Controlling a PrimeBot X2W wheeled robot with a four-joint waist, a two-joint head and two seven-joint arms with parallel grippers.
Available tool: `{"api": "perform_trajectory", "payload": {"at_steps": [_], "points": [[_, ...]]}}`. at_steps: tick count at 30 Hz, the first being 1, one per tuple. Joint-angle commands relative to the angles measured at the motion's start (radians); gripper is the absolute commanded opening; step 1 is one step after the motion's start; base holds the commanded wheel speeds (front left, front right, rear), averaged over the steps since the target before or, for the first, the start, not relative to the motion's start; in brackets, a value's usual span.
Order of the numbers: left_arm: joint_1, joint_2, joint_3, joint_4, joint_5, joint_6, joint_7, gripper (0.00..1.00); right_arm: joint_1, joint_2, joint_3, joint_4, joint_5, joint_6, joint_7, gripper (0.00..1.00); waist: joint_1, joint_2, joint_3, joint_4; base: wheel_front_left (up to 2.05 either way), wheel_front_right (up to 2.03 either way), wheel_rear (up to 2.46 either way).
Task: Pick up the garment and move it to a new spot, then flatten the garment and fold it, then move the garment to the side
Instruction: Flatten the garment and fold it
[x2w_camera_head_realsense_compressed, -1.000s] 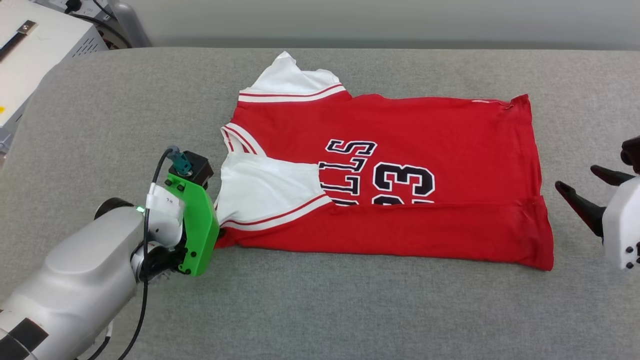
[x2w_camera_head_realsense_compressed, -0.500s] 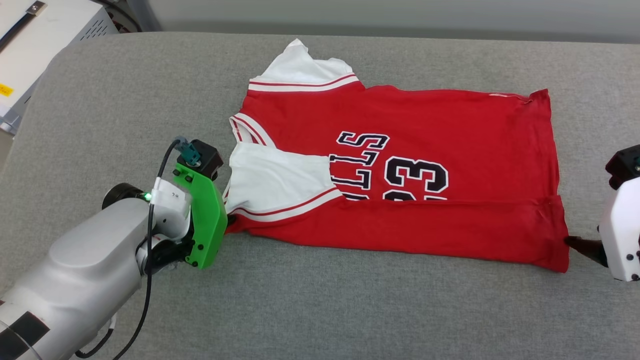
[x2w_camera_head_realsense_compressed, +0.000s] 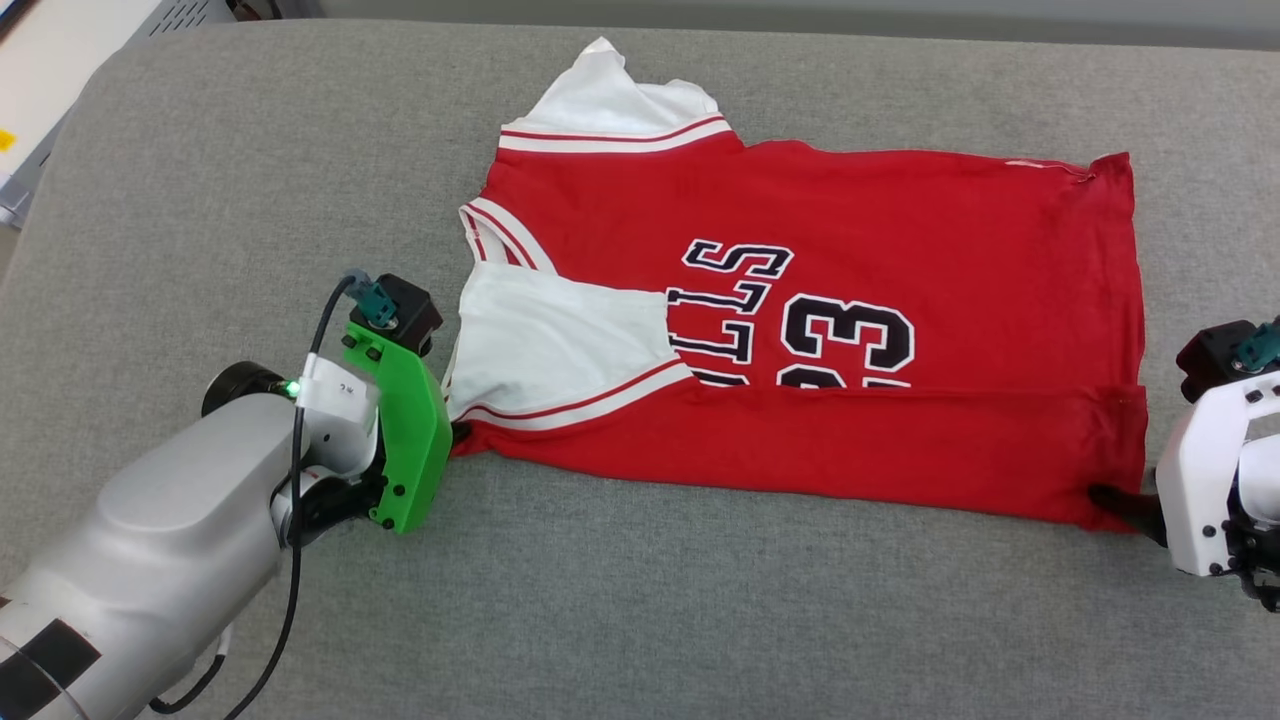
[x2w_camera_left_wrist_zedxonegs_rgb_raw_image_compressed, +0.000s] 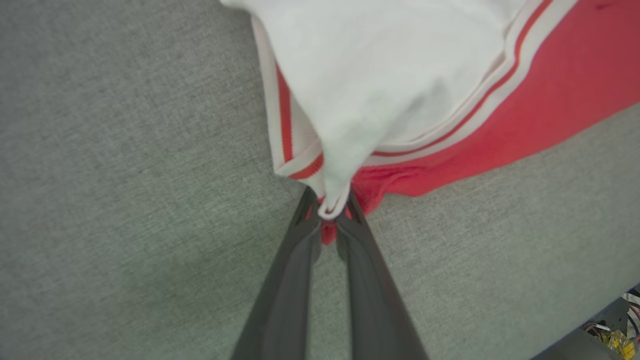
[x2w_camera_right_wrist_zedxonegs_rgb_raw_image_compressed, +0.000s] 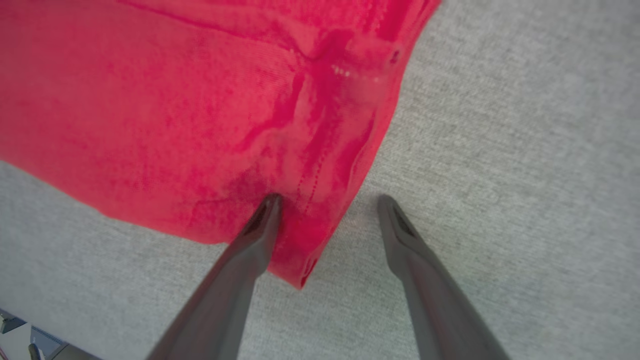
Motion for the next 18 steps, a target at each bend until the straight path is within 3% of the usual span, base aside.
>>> {"api": "perform_trajectory", "payload": {"at_steps": [1,2,9,18], "points": [[-0.002,-0.003,-0.001,0.009,-0.005,-0.003,-0.011,0.00,0.016,0.038,0.038,0.026,-0.001,0.000,-0.015,0.37,0.0000,0.0041,-0.006,-0.004,0.00,0.00,0.00],[0.004,-0.003,-0.002,0.013,-0.011,-0.003,-0.013,0.00,0.015,0.034,0.041,0.027,0.002,0.000,-0.031,0.00,0.0000,0.0041,-0.012,-0.006,0.00,0.00,0.00],[0.055,0.010,-0.003,0.016,-0.064,-0.003,-0.034,0.00,0.029,-0.024,0.039,-0.019,0.035,0.000,-0.125,0.00,0.0000,0.0041,-0.089,-0.013,0.00,0.00,0.00],[0.130,0.092,-0.016,-0.091,-0.114,-0.003,-0.033,0.00,0.137,-0.117,0.007,-0.155,0.080,0.000,-0.155,0.00,0.0000,0.0041,-0.171,-0.020,0.00,0.00,0.00]]}}
